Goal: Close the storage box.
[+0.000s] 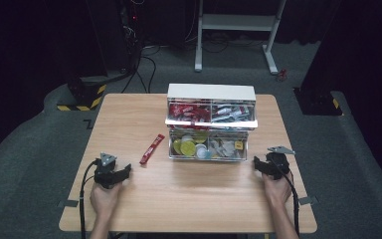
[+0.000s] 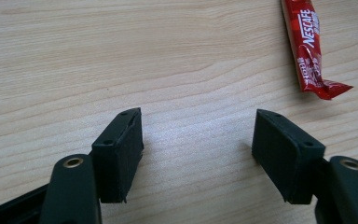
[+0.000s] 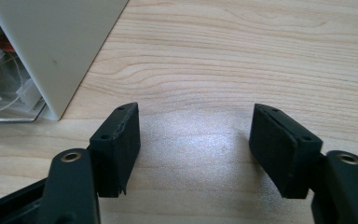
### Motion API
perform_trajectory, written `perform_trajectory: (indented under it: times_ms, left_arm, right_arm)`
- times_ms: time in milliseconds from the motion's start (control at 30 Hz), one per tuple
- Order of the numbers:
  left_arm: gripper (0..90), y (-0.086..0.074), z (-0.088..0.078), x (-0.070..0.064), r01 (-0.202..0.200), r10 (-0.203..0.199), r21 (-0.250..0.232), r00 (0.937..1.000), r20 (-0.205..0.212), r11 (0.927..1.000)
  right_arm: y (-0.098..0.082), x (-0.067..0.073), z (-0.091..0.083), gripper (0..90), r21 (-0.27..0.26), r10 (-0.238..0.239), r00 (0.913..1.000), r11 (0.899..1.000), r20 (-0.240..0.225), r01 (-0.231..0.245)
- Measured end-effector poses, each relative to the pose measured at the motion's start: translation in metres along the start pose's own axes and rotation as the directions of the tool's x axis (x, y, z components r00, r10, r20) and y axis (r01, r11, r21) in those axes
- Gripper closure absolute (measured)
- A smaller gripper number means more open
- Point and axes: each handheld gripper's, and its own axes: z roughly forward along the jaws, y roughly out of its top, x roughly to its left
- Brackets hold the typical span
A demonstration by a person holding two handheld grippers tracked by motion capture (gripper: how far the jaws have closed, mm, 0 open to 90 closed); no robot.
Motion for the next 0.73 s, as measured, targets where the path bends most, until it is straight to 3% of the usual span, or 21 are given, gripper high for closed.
perform_trajectory:
  times_ms: [100,733]
  left_arm:
    - [33.4,-0.0001,0.0001,-0.0001,0.000,0.000,-0.001,1.0000,0.001,1.0000]
    - [31.7,0.0000,0.0004,-0.0005,-0.003,0.003,0.000,1.0000,0.005,1.0000]
  right_arm:
    - [-0.0008,0.0015,-0.0006,22.8,0.011,0.017,0.9997,1.000,0.015,-0.017]
    - [-0.0031,0.0028,-0.0028,21.2,0.015,0.028,0.9993,0.999,0.026,-0.029]
